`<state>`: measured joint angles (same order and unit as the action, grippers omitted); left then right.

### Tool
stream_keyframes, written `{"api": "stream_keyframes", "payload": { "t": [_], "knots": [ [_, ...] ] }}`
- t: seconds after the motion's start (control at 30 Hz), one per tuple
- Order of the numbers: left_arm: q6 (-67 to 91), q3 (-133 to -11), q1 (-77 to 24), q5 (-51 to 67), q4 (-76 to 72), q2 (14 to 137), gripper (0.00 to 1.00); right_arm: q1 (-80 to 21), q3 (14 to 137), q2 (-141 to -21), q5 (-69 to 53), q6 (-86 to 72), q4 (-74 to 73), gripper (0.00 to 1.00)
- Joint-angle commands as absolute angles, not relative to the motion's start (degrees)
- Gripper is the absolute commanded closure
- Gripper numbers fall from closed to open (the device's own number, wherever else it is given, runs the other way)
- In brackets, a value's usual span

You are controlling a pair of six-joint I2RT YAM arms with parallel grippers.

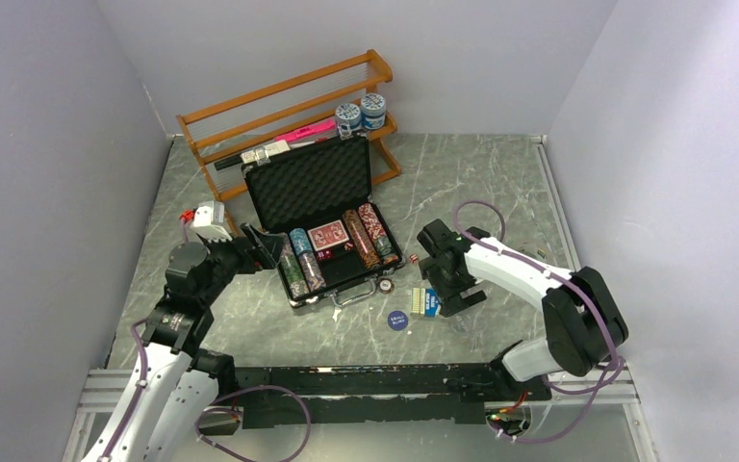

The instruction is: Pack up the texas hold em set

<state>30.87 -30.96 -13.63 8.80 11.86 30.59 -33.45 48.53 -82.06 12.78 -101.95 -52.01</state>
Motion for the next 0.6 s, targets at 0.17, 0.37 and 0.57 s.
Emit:
{"api": "stream_keyframes", "payload": {
  "t": [0.17, 0.37, 0.57],
  "knots": [
    [29.5, -32.4, -13.6, 9.4, 11.1, 32.2, 0.05, -33.6, 45.9, -79.7, 6.8, -106.2, -49.4, 0.02],
    [29.7, -32.3, -13.6, 10.1, 11.2, 32.3, 0.05, -33.5, 45.4, -80.8, 6.5, -108.2, -48.2, 0.01],
    [29.1, -32.8, -13.6, 9.6, 11.6, 32.1, 0.05, -33.2, 46.9, -84.4, 9.0, -108.4, -49.3, 0.02]
  ]
}}
